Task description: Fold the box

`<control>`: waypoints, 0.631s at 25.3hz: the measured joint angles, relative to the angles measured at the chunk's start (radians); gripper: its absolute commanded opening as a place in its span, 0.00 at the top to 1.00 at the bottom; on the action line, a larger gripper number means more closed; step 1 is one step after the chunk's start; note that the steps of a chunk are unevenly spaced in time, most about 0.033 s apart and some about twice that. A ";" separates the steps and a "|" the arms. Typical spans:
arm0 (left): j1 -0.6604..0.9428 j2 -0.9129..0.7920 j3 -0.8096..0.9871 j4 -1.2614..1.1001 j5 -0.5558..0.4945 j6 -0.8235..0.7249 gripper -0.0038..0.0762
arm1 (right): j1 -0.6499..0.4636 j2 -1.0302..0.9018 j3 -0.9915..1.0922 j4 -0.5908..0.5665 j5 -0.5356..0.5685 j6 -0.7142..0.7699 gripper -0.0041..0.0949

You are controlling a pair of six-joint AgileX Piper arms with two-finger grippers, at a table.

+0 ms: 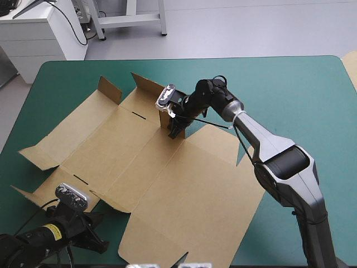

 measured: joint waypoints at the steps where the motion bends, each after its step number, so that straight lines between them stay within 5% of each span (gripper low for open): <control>1: 0.000 0.000 0.000 0.000 0.000 0.000 0.96 | 0.000 0.006 -0.002 -0.001 -0.001 0.000 0.98; 16: 0.000 0.000 0.000 0.000 -0.019 0.000 0.96 | -0.001 0.012 -0.086 -0.052 0.084 -0.301 0.98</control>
